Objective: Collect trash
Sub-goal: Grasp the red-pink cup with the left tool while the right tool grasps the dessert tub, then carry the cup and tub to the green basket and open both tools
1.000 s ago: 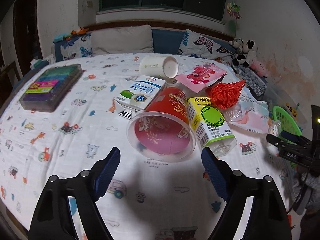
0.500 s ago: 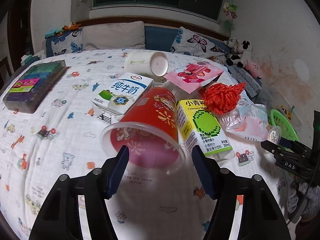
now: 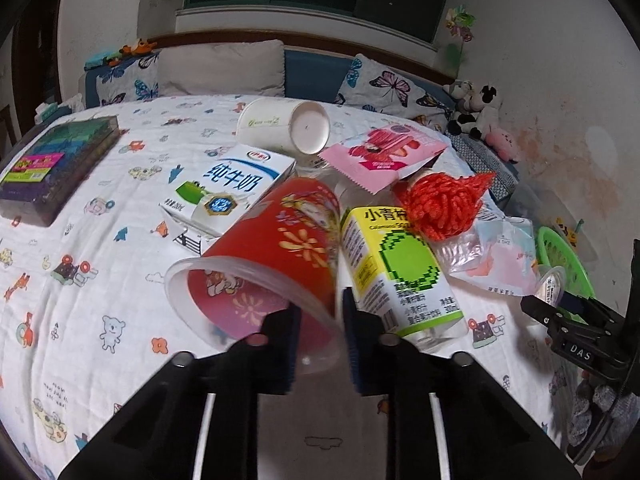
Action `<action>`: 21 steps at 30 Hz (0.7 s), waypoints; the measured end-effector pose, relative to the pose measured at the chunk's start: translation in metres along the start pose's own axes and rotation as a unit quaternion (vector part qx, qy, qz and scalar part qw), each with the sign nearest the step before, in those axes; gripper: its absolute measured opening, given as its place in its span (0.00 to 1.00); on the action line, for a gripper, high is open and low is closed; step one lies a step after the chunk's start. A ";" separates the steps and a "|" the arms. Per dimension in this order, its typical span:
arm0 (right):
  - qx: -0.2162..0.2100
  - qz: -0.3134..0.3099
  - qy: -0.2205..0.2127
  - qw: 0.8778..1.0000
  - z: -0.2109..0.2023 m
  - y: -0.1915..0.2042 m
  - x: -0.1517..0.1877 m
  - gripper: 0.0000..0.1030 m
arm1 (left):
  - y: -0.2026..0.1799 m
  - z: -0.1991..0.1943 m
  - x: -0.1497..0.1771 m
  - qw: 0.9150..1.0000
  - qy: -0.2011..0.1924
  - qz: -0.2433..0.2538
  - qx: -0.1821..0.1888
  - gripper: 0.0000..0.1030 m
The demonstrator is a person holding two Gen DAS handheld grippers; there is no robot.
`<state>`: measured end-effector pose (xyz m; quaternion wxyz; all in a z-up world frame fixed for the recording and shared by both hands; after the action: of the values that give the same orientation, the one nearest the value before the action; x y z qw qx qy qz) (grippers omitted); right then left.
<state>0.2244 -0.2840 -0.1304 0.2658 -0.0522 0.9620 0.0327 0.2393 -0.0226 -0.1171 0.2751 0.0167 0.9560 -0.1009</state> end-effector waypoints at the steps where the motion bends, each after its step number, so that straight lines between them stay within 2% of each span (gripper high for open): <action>1: -0.001 0.001 -0.003 1.000 -0.004 0.000 0.001 0.65 | -0.002 -0.001 0.000 1.000 -0.001 0.004 0.000 0.08; 11: -0.009 0.013 -0.032 0.999 -0.046 -0.006 0.011 0.65 | -0.007 -0.038 0.008 0.999 -0.026 0.016 0.019 0.05; 21: 0.012 0.042 -0.049 0.998 -0.072 -0.043 0.023 0.65 | -0.035 -0.094 0.011 0.995 -0.065 0.052 0.047 0.05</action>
<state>0.1736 -0.3350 -0.0820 0.3118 -0.0070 0.9495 0.0348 0.1778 -0.0381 -0.0392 0.3402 0.0726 0.9283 -0.1317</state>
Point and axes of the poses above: each gripper's, at about its wrist camera, not at the fingertips, and z roughly the way its jaws point, y to its left, x to its underside, the point moved 9 cm from there along z, roughly the way its jaws point, and after that the axes turned 11 degrees about y, right-handed, at the moved point
